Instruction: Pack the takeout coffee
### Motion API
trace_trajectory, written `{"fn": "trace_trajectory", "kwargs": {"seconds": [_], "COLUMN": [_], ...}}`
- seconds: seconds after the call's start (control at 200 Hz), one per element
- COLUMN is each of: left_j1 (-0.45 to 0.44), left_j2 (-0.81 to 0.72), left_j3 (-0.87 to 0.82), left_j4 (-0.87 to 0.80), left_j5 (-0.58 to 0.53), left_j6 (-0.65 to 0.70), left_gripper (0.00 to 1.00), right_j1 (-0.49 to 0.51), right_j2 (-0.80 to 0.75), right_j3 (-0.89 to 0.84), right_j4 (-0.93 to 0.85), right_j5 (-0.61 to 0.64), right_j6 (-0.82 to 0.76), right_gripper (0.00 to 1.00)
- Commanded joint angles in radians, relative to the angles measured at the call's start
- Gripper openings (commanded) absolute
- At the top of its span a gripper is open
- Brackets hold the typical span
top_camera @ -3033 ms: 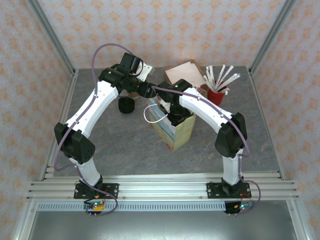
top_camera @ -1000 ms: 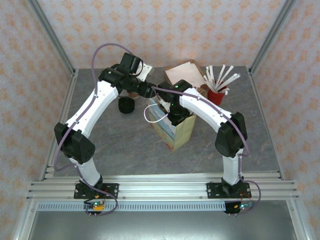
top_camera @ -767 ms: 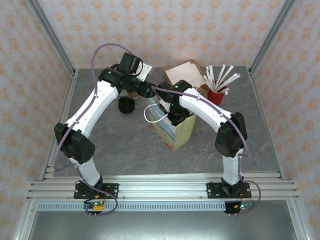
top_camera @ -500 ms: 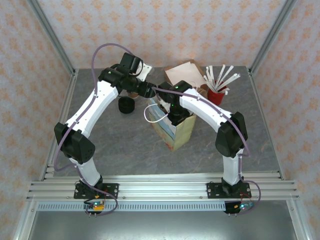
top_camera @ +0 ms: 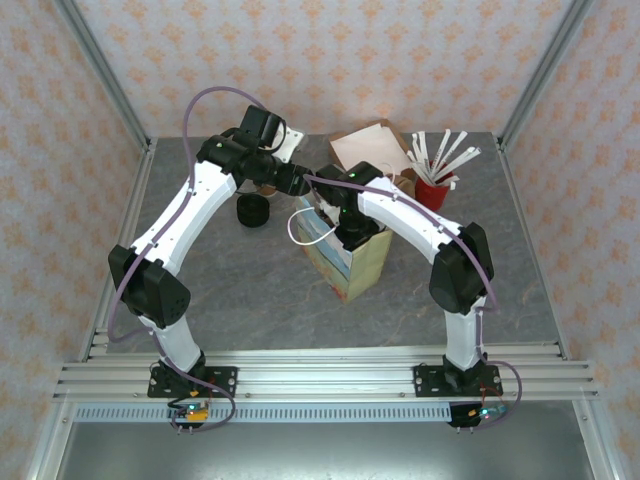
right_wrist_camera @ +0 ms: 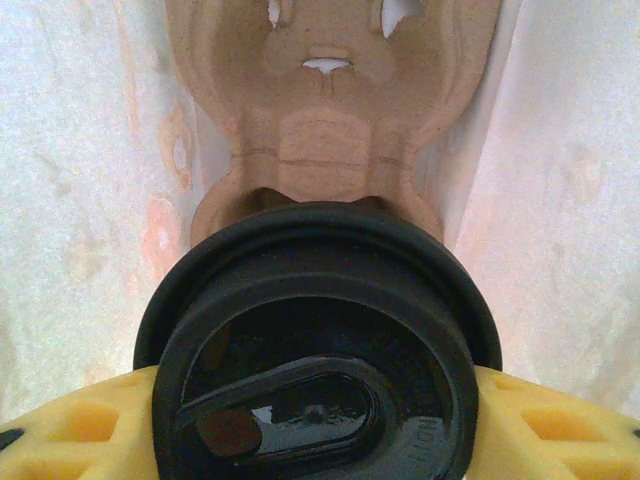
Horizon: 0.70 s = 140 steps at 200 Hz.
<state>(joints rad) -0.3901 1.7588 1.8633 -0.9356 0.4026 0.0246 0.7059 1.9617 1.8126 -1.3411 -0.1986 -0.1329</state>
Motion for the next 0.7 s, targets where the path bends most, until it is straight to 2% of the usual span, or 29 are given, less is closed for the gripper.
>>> {"fn": "trace_trajectory", "kwargs": {"seconds": [0.0, 0.095, 0.415, 0.696], "left_j1": [-0.006, -0.006, -0.006, -0.005], "left_j2": [-0.001, 0.001, 0.004, 0.007], "left_j3": [0.004, -0.002, 0.007, 0.008], "left_j4": [-0.015, -0.011, -0.01, -0.009], "left_j5": [0.029, 0.032, 0.036, 0.036], "left_j6": [0.002, -0.001, -0.002, -0.002], "left_gripper": [0.64, 0.64, 0.64, 0.64], "right_j1": [-0.019, -0.018, -0.018, -0.015], "right_j2": [0.095, 0.101, 0.06, 0.043], "right_j3": [-0.039, -0.042, -0.021, 0.013], "right_j4": [-0.015, -0.01, 0.004, -0.02], "right_j5": [0.124, 0.126, 0.103, 0.088], "right_j6": [-0.023, -0.027, -0.02, -0.014], "right_gripper": [0.52, 0.54, 0.68, 0.74]}}
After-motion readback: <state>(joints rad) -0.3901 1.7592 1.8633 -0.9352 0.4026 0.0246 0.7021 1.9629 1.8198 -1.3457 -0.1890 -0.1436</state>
